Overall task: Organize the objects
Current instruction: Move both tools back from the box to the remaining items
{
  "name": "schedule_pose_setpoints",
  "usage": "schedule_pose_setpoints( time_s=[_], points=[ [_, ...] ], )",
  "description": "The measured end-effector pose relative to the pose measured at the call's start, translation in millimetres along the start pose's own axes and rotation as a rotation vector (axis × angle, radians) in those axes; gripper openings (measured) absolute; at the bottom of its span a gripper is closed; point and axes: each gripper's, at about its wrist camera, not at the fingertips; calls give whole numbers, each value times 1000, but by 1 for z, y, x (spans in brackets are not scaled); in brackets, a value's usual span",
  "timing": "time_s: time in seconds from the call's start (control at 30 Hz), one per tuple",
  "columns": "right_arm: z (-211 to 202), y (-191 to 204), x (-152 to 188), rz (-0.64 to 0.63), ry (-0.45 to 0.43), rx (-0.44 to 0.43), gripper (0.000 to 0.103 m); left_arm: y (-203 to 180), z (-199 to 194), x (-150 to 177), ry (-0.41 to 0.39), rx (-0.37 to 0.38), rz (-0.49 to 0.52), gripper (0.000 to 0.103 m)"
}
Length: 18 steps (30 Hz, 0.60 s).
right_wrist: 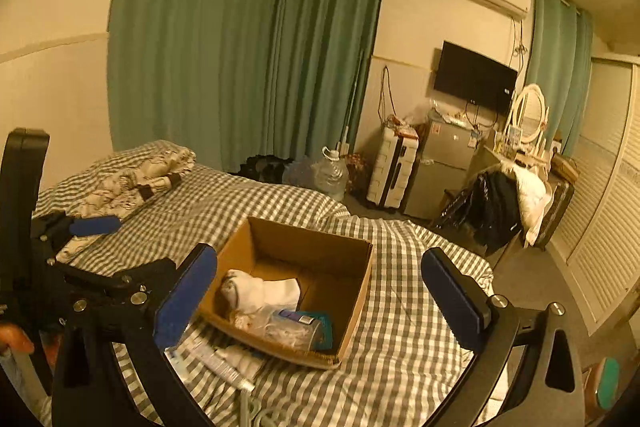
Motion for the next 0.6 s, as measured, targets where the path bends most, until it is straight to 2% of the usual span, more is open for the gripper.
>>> schedule_pose_setpoints(
  time_s=[0.13,0.3,0.47,0.6],
  points=[
    [-34,12,-1,-20,-14,-21,103,-2,-31,9,-26,-30,46,103],
    [-61,23,17,-29,-5,-34,103,-4,-54,37,-37,-48,53,103],
    [-55,29,65,3,73,-49,103,-10,-56,82,-9,-94,69,103],
    [-32,31,115,69,174,-55,103,-12,-34,125,87,-106,80,103]
  ],
)
Point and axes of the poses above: each gripper's, at about its wrist camera, not at the fingertips, and z roughly the way its jaws point, y to its left, x to its underside, and after that the axes turned 13 degrees about -y, right-handed
